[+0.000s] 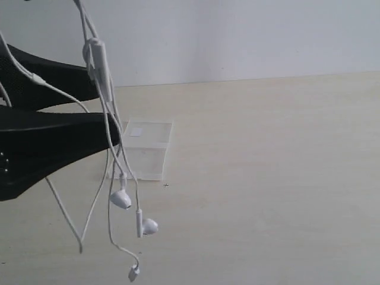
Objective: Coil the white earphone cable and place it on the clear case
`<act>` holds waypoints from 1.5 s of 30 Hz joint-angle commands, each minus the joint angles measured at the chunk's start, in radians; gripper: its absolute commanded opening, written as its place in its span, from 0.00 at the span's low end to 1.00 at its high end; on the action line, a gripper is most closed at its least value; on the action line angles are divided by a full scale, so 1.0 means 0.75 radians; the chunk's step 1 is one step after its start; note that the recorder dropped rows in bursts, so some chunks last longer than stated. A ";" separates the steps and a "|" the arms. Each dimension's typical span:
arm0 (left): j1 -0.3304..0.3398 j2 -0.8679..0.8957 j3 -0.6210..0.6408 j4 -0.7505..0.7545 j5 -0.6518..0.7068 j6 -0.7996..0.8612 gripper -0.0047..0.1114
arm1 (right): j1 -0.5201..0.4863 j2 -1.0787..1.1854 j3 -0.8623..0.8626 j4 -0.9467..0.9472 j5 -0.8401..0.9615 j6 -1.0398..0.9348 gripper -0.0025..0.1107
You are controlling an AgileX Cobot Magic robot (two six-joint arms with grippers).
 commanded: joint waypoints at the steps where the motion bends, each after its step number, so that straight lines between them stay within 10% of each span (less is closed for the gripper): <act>1: 0.002 -0.007 0.006 -0.016 0.025 0.010 0.59 | -0.001 -0.002 -0.005 -0.056 0.041 -0.010 0.02; 38: 0.002 0.027 0.006 -0.001 0.037 -0.040 0.58 | -0.001 0.065 -0.005 0.132 -0.150 -0.118 0.02; 45: 0.002 0.068 0.006 -0.014 -0.034 -0.022 0.40 | -0.001 0.053 -0.005 0.127 -0.150 -0.118 0.02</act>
